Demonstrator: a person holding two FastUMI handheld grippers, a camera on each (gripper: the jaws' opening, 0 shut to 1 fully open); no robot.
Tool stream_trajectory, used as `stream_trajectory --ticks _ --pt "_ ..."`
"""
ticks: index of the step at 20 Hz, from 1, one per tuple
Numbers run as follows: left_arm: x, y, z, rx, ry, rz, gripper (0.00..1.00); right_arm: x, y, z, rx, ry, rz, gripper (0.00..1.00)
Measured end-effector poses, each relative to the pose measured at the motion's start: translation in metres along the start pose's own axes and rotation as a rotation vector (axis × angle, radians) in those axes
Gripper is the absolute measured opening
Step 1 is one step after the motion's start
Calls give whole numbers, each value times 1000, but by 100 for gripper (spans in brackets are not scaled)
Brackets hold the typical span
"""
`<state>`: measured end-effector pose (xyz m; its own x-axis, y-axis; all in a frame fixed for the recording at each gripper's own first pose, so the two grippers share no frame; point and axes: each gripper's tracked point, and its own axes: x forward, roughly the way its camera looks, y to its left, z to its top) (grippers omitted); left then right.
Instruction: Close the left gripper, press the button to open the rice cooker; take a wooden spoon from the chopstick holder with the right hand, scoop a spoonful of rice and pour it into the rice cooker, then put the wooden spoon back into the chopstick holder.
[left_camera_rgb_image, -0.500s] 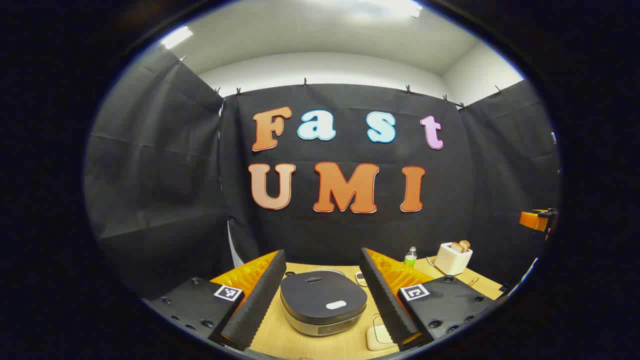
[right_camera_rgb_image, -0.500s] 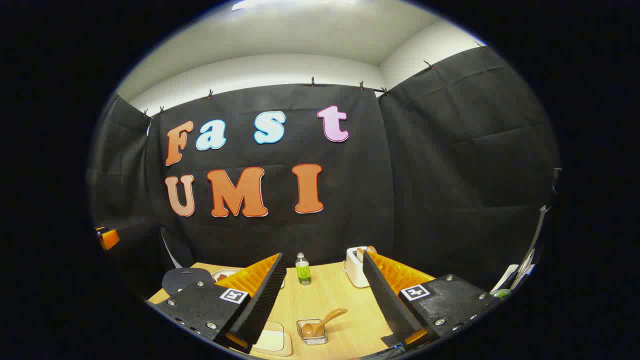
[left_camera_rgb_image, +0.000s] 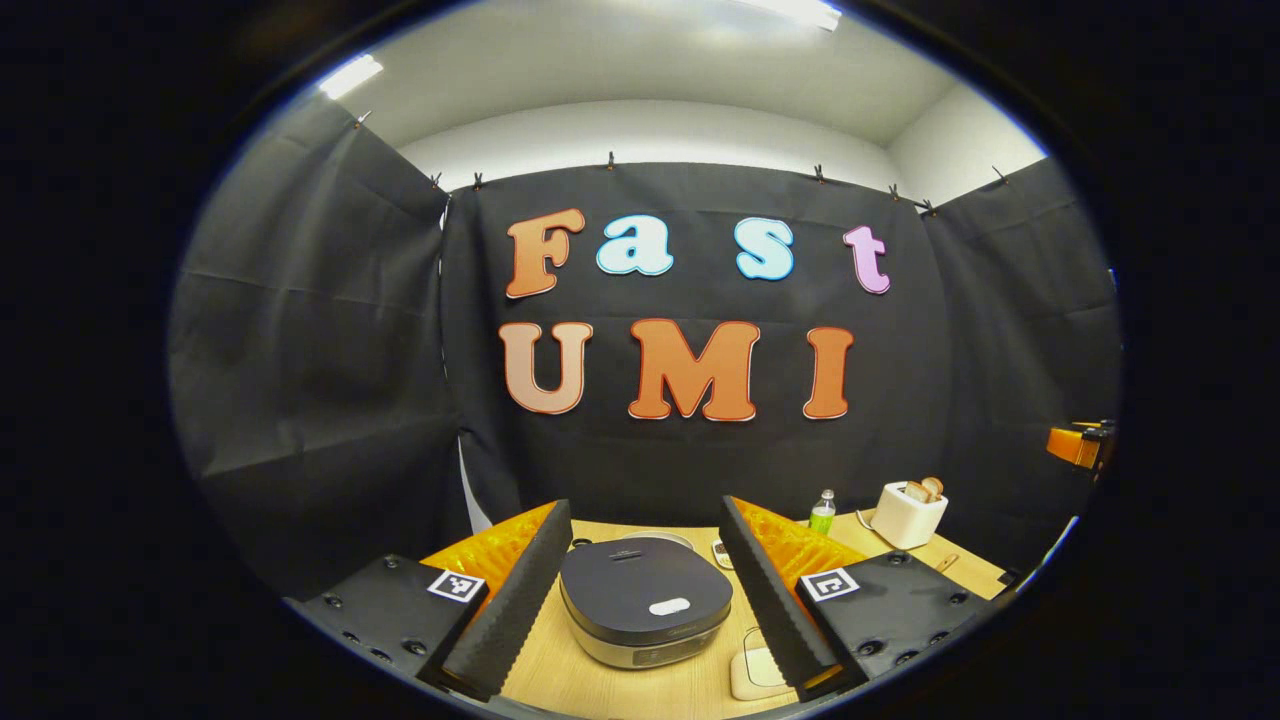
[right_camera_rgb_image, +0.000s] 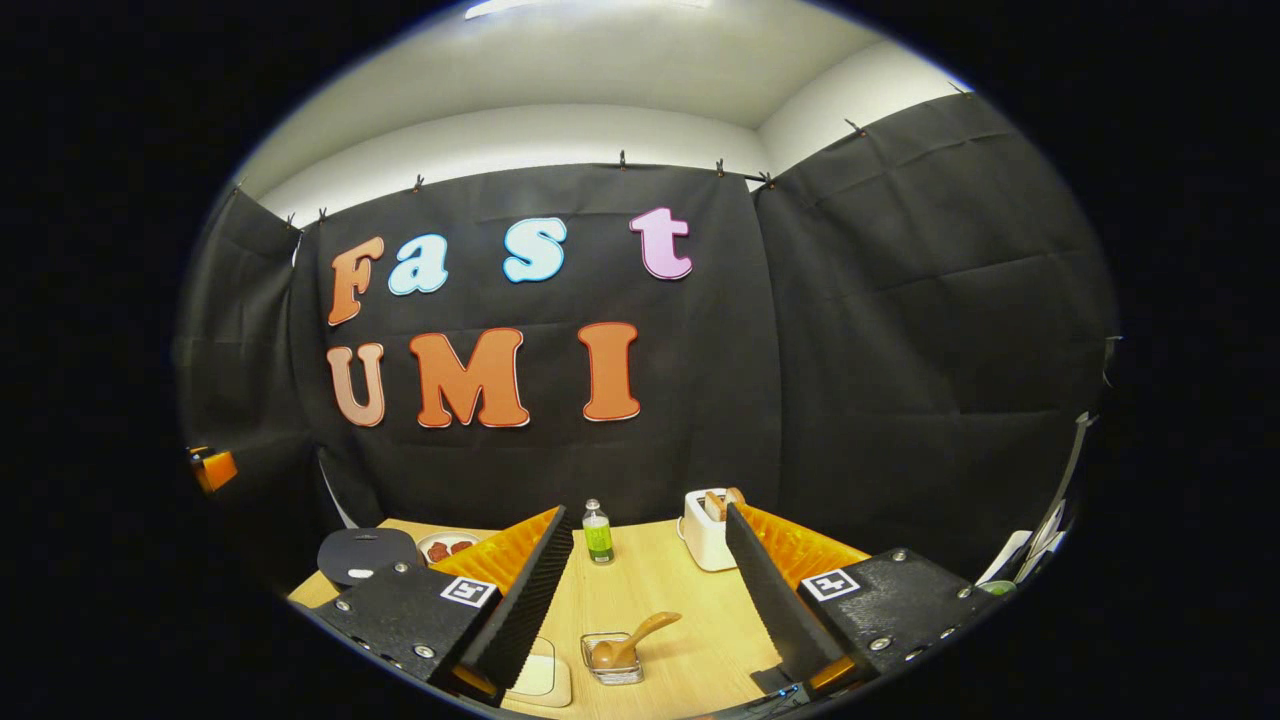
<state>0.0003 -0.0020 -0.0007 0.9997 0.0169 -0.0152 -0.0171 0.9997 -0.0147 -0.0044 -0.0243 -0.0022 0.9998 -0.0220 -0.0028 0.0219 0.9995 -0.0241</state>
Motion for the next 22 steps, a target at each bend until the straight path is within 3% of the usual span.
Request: stream_trajectory --ticks 13,16,21,22 --pt "3 -1 1 7 1 -25 96 3 0 -7 -7 12 5 95" --pt "7 -6 5 -9 -10 -48 70 3 0 -5 -6 11 6 95" --pt "9 -6 0 -22 28 -54 53 5 1 -5 -13 8 14 95" --pt "10 1 3 -28 11 -13 37 6 1 -5 -15 9 15 95"
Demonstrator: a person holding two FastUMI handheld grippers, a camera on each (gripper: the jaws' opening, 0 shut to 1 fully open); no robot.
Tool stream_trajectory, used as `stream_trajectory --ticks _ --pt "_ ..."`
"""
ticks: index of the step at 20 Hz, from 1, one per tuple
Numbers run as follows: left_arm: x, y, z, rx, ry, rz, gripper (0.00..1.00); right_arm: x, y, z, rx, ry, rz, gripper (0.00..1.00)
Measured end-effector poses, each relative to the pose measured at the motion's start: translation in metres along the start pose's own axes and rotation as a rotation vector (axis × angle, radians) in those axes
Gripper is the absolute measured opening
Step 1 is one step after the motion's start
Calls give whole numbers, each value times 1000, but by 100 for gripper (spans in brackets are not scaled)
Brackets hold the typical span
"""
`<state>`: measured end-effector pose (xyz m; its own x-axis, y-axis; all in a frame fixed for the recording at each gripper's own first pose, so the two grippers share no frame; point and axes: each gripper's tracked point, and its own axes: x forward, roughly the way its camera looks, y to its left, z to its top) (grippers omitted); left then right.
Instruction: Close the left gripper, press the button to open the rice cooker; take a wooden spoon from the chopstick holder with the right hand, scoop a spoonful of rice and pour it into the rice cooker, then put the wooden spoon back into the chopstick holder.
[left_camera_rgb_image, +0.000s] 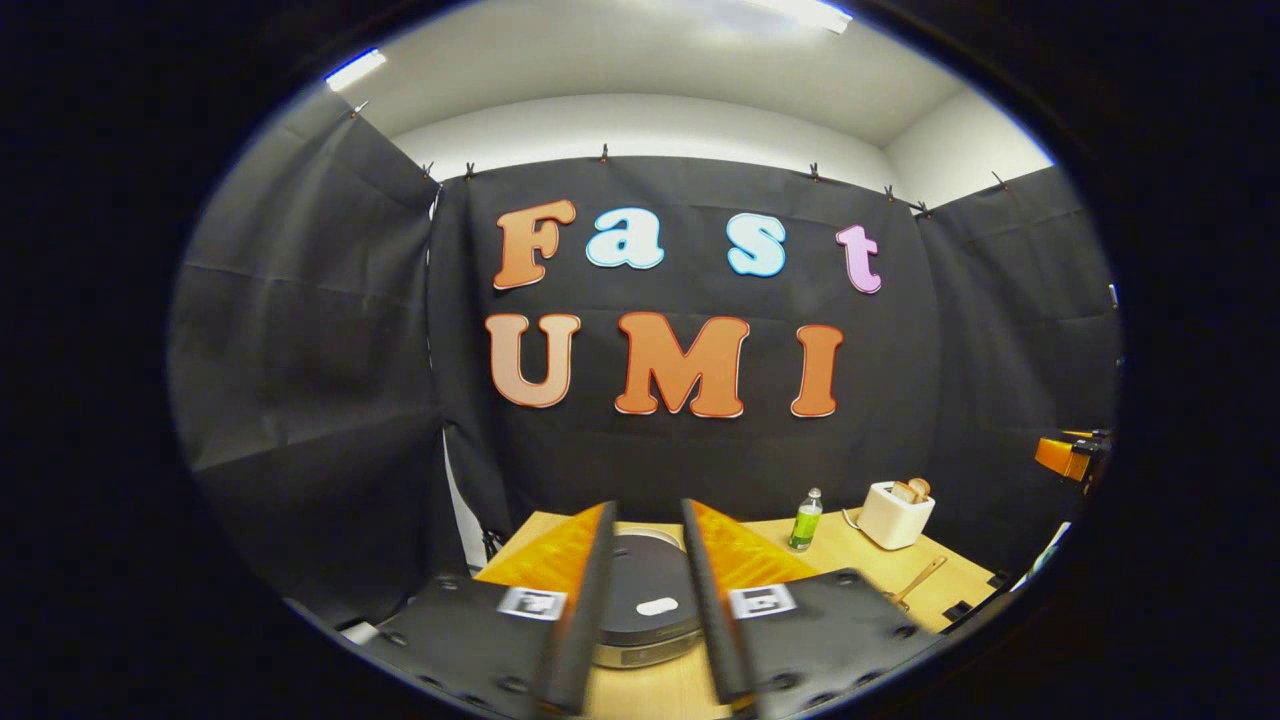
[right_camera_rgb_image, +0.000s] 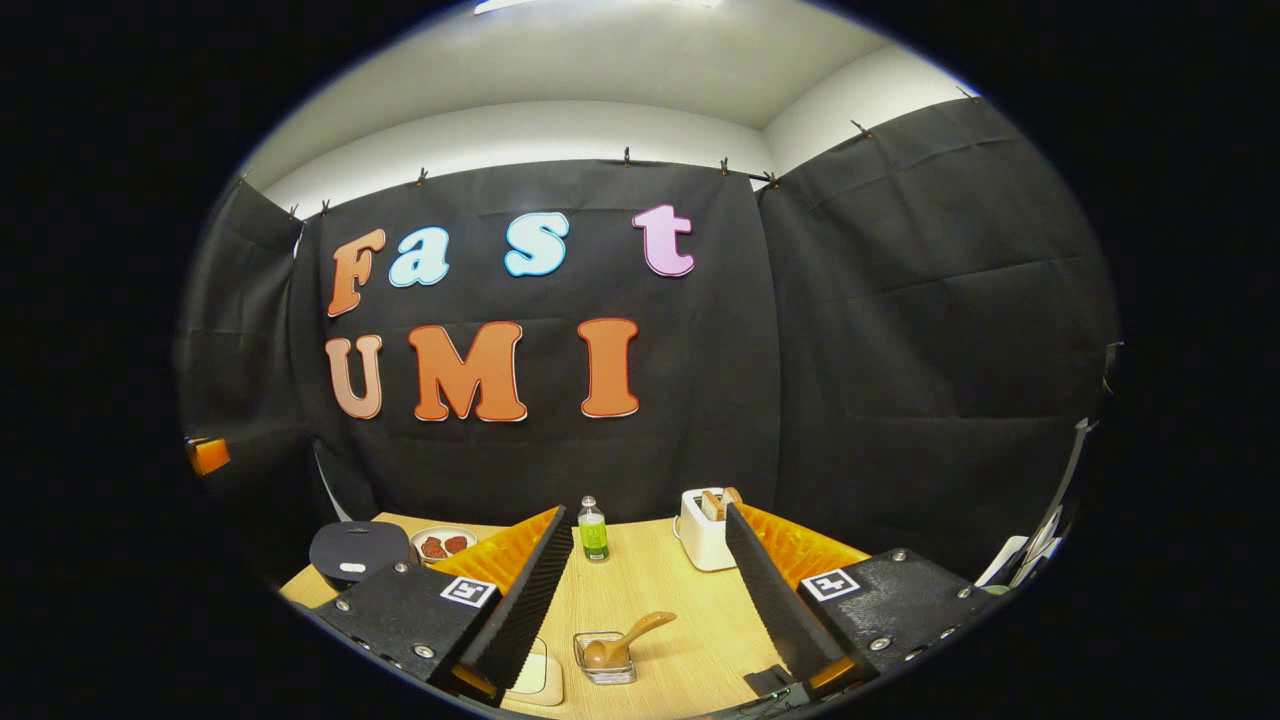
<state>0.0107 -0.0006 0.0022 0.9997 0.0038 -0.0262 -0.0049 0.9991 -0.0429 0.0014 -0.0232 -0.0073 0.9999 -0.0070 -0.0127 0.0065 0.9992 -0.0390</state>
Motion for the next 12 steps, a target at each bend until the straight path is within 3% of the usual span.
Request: stream_trajectory --ticks 2,4,11,12 --pt "-1 -1 -13 -15 36 -17 5 1 2 -2 -1 6 7 95" --pt "4 -6 -21 0 56 -7 9 3 1 -5 -6 11 8 95" --pt "49 -36 -66 -5 154 -110 0 7 -1 -8 -5 22 7 95" --pt "58 -41 -76 -17 179 -125 4 8 -1 -10 -5 29 7 95"
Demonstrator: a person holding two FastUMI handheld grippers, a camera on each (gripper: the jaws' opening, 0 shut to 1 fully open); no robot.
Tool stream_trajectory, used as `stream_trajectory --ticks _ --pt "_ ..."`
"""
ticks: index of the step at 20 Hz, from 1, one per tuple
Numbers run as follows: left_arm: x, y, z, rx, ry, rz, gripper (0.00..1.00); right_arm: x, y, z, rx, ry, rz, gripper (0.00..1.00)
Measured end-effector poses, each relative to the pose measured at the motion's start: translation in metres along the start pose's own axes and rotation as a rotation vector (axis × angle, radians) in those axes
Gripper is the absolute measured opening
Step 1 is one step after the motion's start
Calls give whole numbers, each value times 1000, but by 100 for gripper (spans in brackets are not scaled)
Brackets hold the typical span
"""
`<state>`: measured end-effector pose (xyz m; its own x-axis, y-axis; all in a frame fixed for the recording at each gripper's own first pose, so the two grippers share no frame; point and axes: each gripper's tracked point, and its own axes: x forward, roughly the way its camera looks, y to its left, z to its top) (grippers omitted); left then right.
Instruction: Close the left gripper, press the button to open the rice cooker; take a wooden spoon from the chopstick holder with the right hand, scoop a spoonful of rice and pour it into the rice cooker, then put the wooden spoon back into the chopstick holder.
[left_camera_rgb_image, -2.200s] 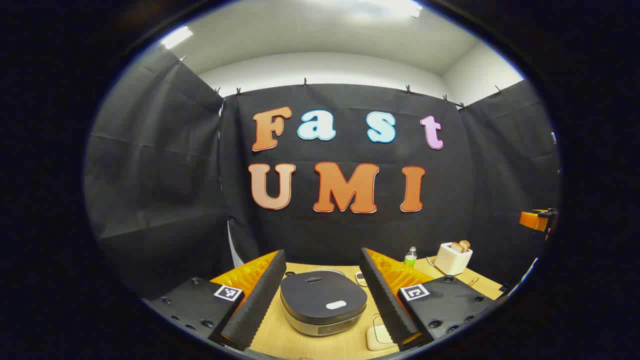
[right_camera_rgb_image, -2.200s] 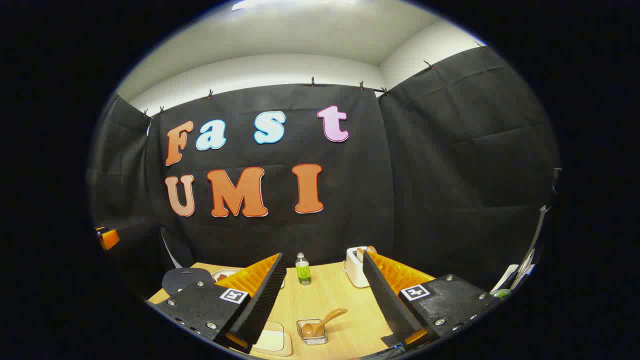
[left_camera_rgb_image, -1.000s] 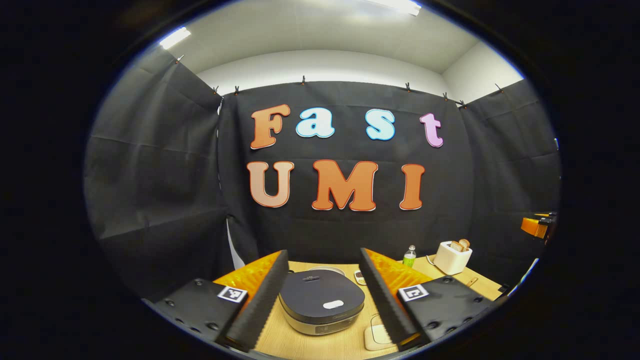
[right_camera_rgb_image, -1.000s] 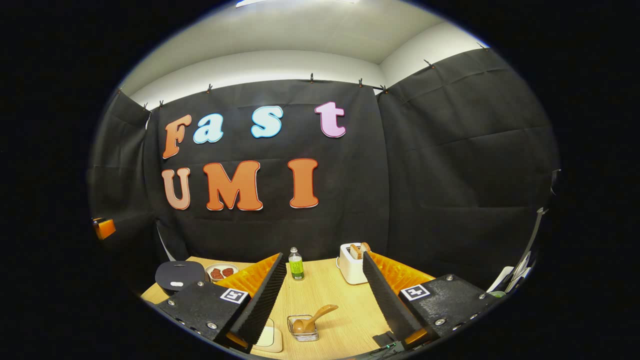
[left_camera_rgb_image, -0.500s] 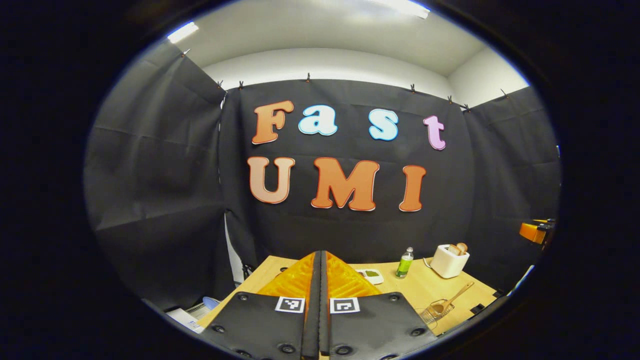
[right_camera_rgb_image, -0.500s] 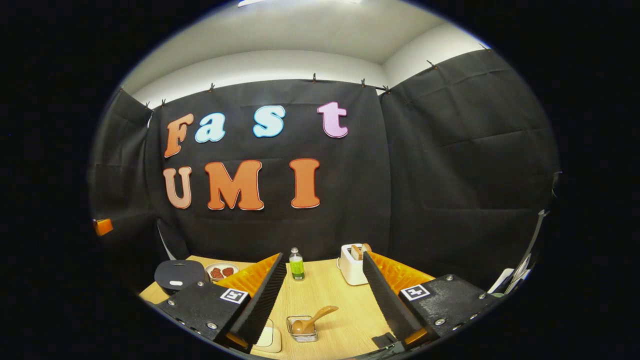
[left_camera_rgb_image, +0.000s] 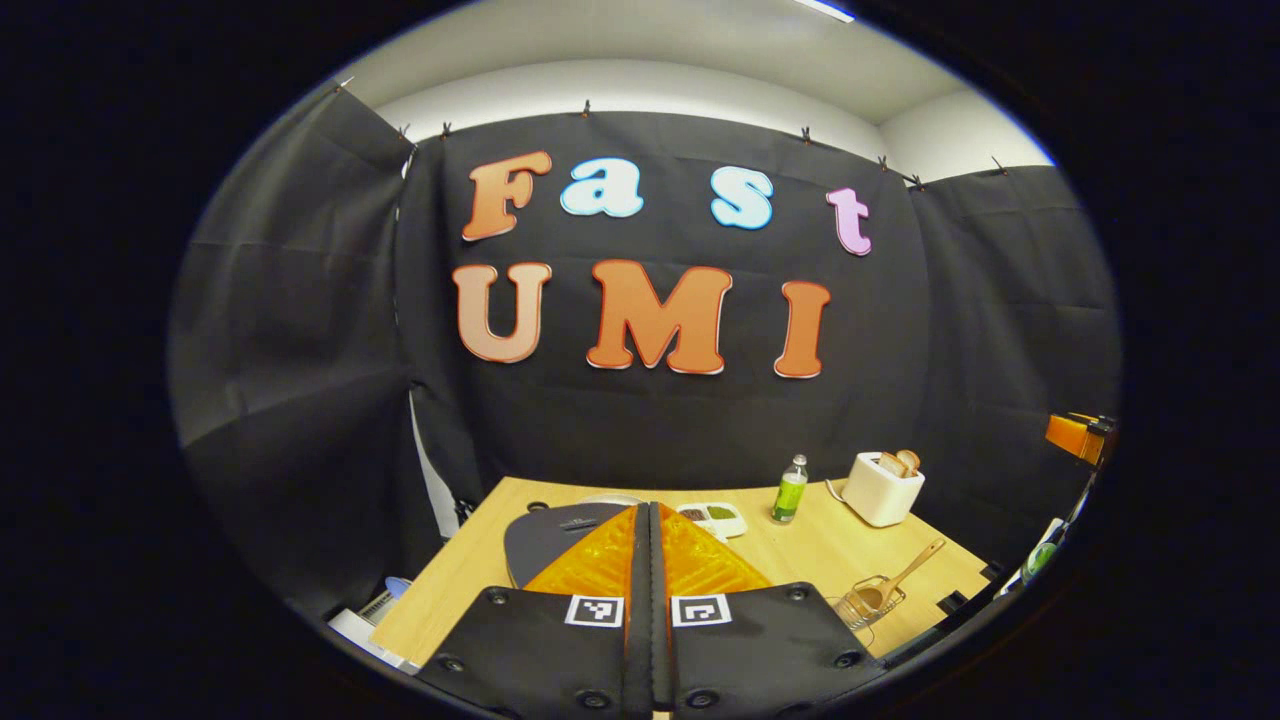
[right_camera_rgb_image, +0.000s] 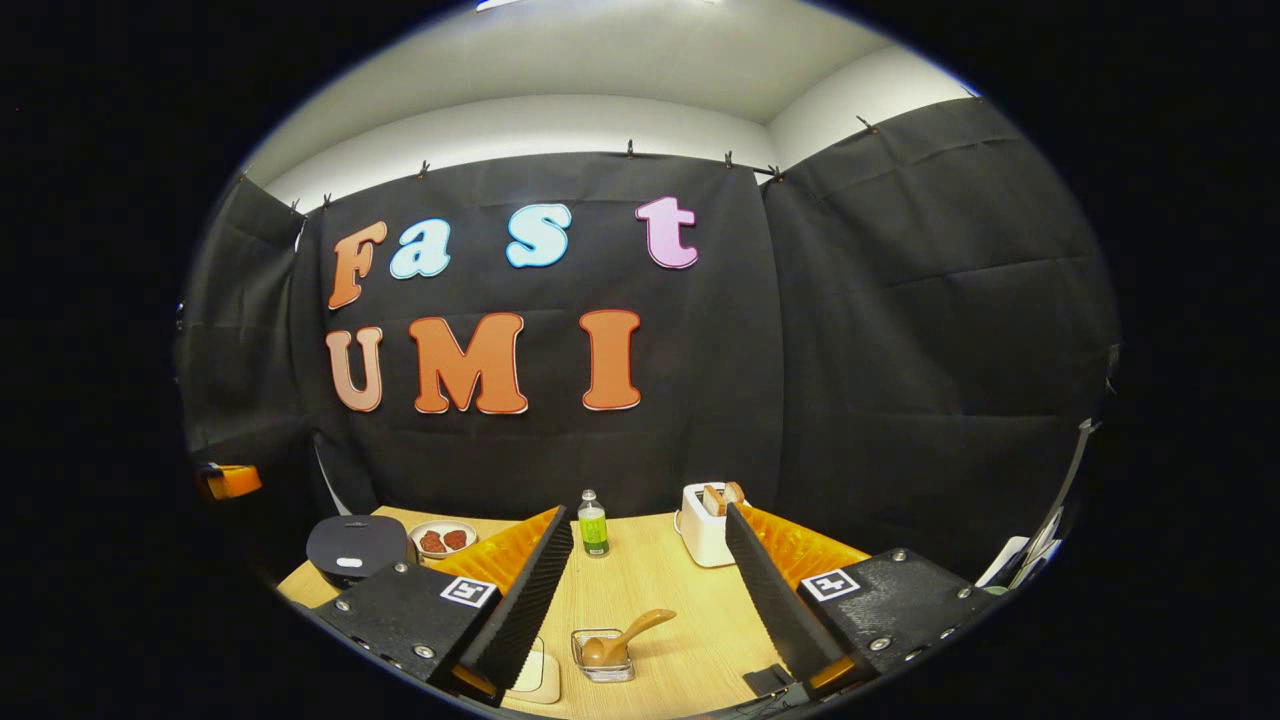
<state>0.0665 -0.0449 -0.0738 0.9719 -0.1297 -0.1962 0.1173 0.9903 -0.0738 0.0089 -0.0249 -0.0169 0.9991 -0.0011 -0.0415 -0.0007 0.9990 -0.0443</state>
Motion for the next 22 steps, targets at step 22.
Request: stream_trajectory --ticks 22 --pt "112 25 -169 -4 369 44 0 8 -32 -35 17 88 -77 95"
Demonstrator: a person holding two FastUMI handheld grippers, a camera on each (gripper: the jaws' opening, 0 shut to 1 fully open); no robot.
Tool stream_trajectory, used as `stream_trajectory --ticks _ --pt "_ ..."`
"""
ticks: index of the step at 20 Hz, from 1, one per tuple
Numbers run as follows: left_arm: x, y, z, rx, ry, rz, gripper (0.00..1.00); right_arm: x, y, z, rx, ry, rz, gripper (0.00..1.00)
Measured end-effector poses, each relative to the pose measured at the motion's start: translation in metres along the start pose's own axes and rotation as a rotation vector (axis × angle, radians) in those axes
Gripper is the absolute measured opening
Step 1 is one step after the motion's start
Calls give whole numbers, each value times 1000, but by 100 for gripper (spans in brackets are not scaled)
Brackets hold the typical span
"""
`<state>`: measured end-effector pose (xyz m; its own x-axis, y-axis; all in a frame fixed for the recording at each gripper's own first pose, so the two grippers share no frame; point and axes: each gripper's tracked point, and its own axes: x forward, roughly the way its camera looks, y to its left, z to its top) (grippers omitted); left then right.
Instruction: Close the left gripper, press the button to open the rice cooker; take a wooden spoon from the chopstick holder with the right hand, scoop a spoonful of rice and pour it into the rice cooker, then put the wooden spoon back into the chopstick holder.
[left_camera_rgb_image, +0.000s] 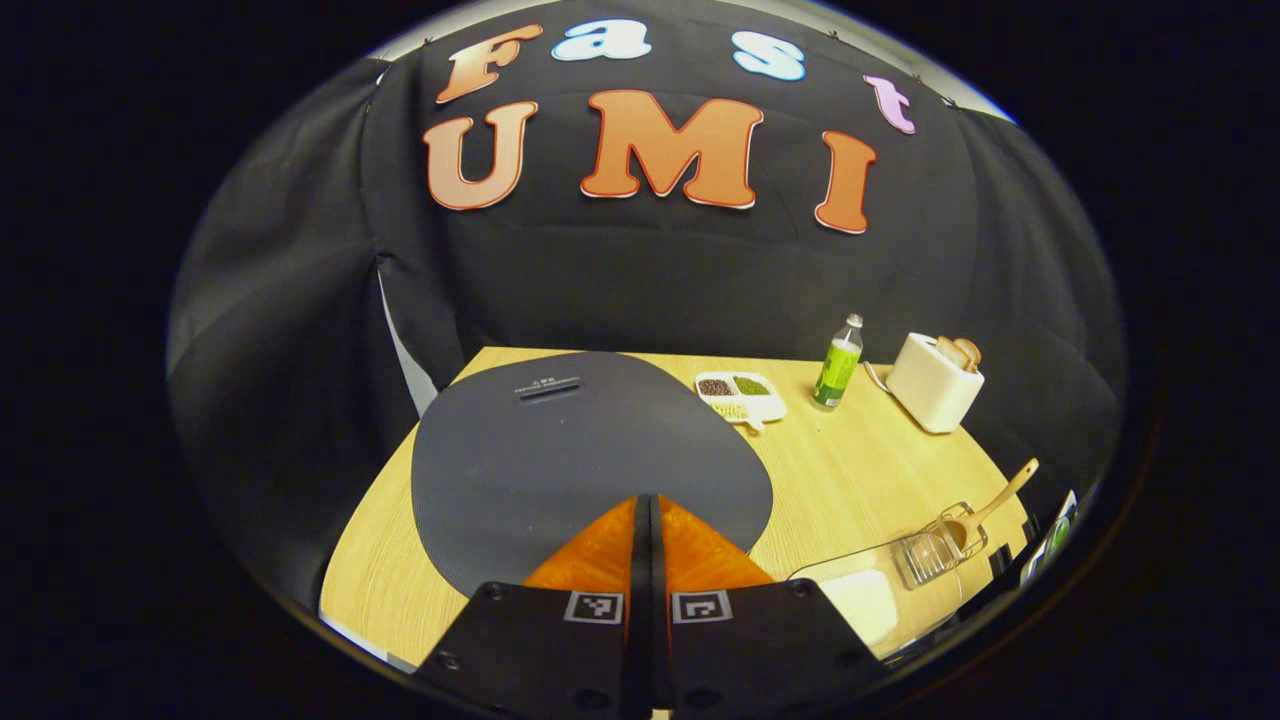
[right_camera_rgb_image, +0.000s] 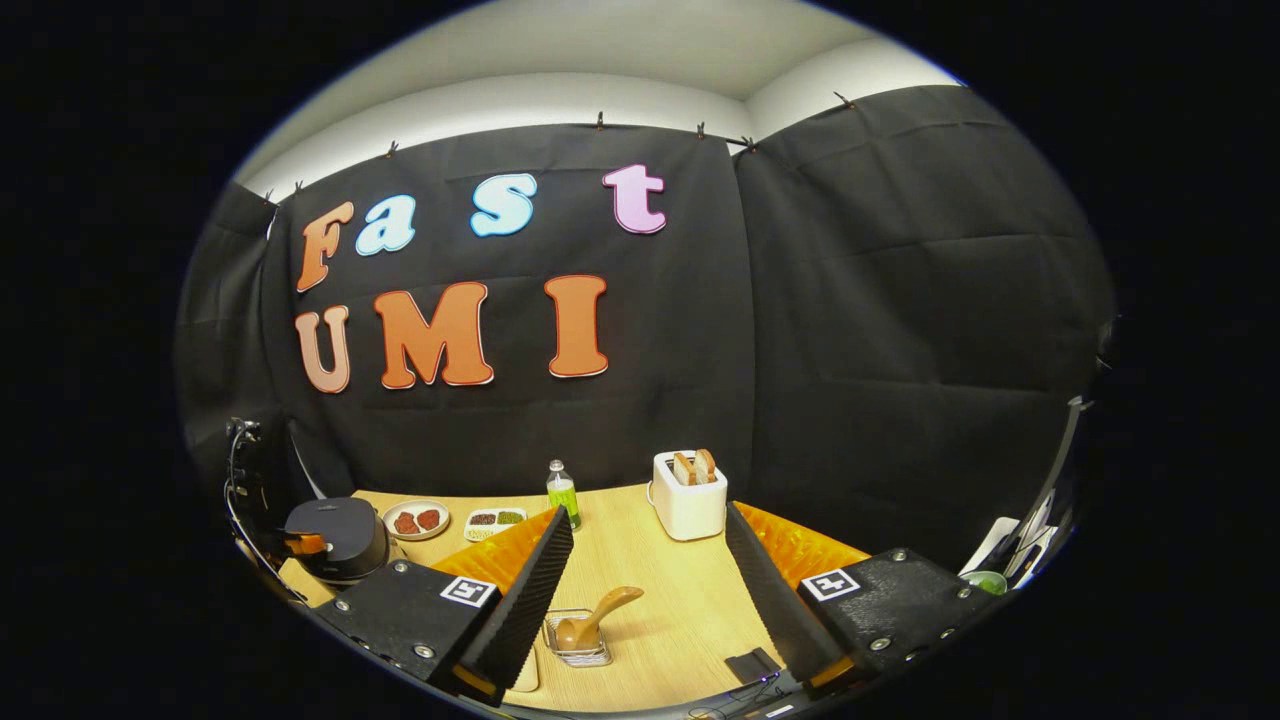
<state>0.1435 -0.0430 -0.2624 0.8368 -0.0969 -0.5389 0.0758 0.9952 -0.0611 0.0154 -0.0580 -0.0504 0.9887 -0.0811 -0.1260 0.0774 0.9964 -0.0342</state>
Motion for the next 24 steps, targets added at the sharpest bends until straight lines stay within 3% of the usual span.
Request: stream_trajectory --ticks 1,2,7,8,11,13,17,21,22,24 --pt "-1 0 -1 -26 -9 1 4 1 1 -2 0 3 0 95" --pt "2 0 -5 -40 8 -2 0 1 2 -2 0 8 4 95" --pt "0 2 1 -4 -31 3 5 0 6 -7 -14 18 18 95" --pt "0 1 1 -15 -35 9 0 -1 6 -6 -13 15 20 95" --pt "-12 -1 2 -48 -39 21 4 -3 5 -5 0 10 24 95" --pt "-32 0 30 -17 -107 46 0 -2 3 -4 9 3 23 95" --pt "-87 -2 116 28 -312 65 4 3 5 -5 32 -3 39 95" --pt "-135 2 148 9 -410 77 4 11 9 -9 65 -7 64 95" --pt "-144 5 151 9 -420 89 0 14 11 -12 81 -1 74 95" --pt "-159 10 158 6 -432 103 9 22 14 -19 116 16 89 95"
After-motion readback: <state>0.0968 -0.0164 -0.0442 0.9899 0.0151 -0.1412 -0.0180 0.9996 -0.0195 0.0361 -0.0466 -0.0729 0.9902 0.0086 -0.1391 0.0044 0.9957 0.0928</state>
